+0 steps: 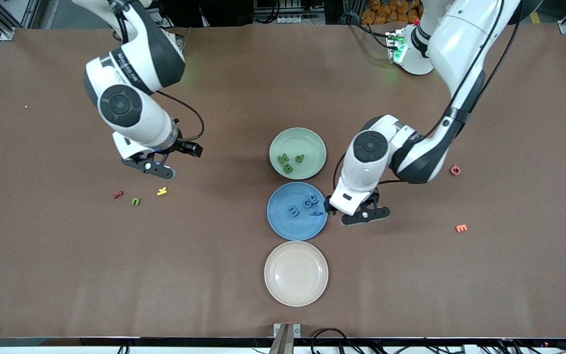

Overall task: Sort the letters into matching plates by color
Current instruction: 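Withdraw both grippers from the plates back toward the letters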

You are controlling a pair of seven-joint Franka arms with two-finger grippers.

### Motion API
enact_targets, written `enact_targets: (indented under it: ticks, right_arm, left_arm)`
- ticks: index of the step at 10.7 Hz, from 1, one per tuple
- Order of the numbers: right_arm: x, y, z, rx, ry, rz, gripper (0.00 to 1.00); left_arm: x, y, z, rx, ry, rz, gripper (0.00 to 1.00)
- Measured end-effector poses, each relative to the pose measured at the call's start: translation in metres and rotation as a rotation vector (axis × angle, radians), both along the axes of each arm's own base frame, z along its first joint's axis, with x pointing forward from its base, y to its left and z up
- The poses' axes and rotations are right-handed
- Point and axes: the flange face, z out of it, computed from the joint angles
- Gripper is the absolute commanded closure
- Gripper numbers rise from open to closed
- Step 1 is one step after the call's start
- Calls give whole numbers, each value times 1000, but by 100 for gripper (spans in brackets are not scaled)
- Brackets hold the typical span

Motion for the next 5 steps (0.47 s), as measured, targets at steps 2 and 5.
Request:
enact_targets:
  ticks: [2,5]
  right_arm:
    - [10,-45,-11,2,34,69,10]
    - [21,-111,-25,17,55,126,9]
  left_arm:
    - [15,43,25,16,55,-99,0]
    - [32,98,56,61,109,-201,0]
